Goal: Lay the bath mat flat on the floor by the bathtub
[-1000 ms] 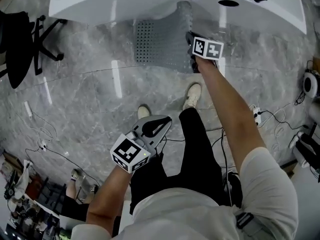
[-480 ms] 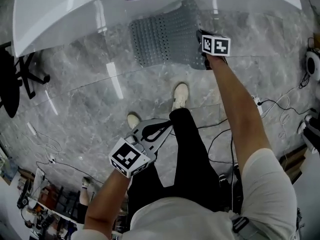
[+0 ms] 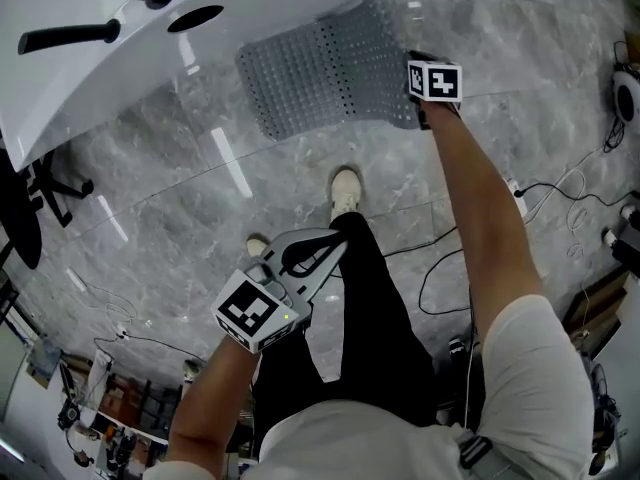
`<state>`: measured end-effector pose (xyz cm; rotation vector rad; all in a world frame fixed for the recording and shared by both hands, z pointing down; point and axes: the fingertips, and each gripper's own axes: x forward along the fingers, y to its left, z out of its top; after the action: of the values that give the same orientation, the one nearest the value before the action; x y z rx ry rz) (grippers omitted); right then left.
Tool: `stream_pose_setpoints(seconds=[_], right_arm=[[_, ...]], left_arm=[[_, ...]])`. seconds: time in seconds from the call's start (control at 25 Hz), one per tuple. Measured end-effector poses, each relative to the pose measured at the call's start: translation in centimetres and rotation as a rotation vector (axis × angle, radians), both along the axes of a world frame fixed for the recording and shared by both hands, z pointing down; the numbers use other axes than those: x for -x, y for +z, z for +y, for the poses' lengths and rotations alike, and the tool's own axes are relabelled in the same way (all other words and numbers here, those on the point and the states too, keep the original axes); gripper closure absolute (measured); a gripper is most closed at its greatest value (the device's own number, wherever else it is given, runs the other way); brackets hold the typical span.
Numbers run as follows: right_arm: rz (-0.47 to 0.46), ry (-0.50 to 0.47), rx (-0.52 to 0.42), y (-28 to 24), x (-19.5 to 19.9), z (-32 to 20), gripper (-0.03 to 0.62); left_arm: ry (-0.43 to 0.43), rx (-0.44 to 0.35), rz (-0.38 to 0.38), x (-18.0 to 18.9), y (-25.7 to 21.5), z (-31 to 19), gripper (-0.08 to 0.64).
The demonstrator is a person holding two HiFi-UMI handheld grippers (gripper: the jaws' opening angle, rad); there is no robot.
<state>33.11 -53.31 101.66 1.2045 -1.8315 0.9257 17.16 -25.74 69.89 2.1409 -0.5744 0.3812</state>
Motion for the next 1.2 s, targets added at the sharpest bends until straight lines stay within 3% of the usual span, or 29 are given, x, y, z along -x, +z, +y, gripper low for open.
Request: stream_pose_setpoints(seconds=[0.52, 0.88, 1.2], right_arm=[[0.049, 0.047, 0.005, -2.9, -8.3, 1.4, 0.555], [0.008, 0.036, 0.001, -9.3, -8.5, 4.6, 0.558], [-0.008, 0.035, -0.006, -15.7, -7.5, 9.3, 0.568]], left_arm=[[0.089, -0.049, -0.021, -3.4, -1.8, -3.2, 0.531], [0.134, -0.121, -0.025, -4.9, -7.3, -4.2, 0.531], [0.146, -0.199, -0.013, -3.8, -12.7, -2.6, 0.531]])
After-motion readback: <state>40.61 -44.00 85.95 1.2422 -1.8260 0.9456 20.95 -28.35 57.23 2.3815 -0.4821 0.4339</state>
